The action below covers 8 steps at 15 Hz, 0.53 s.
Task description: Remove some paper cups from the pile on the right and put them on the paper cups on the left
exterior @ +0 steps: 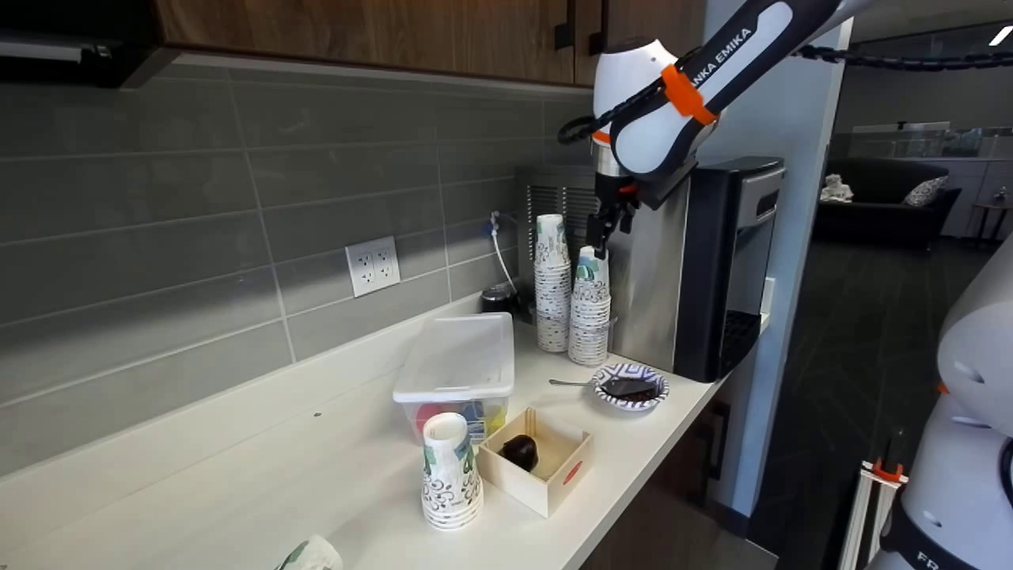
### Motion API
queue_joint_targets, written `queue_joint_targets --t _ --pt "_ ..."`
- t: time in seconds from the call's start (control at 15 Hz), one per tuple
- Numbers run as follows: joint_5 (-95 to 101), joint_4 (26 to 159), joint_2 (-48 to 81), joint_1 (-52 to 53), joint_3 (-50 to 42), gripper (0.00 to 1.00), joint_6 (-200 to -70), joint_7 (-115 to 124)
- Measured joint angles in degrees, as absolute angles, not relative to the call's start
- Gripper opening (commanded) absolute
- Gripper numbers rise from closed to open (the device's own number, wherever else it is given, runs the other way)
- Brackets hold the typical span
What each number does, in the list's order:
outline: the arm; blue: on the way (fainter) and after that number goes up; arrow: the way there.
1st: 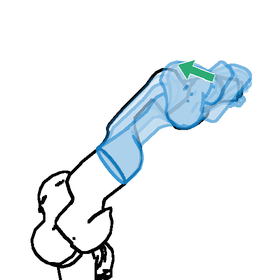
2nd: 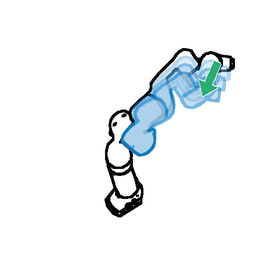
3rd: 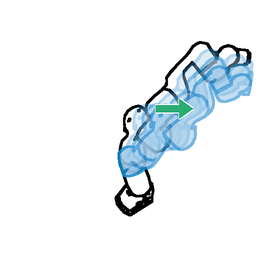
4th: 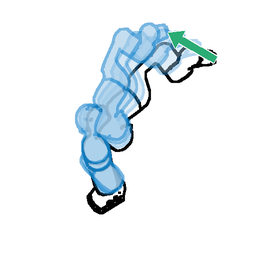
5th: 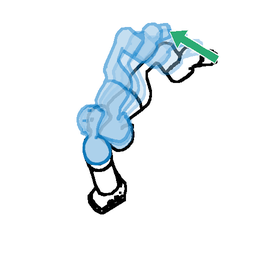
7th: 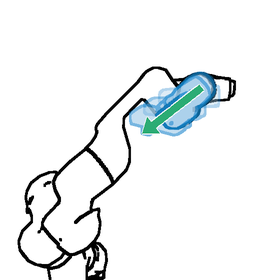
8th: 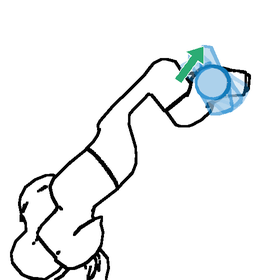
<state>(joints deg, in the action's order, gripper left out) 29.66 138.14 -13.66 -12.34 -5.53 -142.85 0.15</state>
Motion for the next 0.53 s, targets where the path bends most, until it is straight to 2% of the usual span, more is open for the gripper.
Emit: queue_joint_targets --t 0.27,0.53 --pt "38.5 133.2 -6.9 -13.0 -4.6 1.0 -142.9 8.5" --pt "38.9 127.8 -0.7 -12.3 -5.1 1.0 -143.1 8.1"
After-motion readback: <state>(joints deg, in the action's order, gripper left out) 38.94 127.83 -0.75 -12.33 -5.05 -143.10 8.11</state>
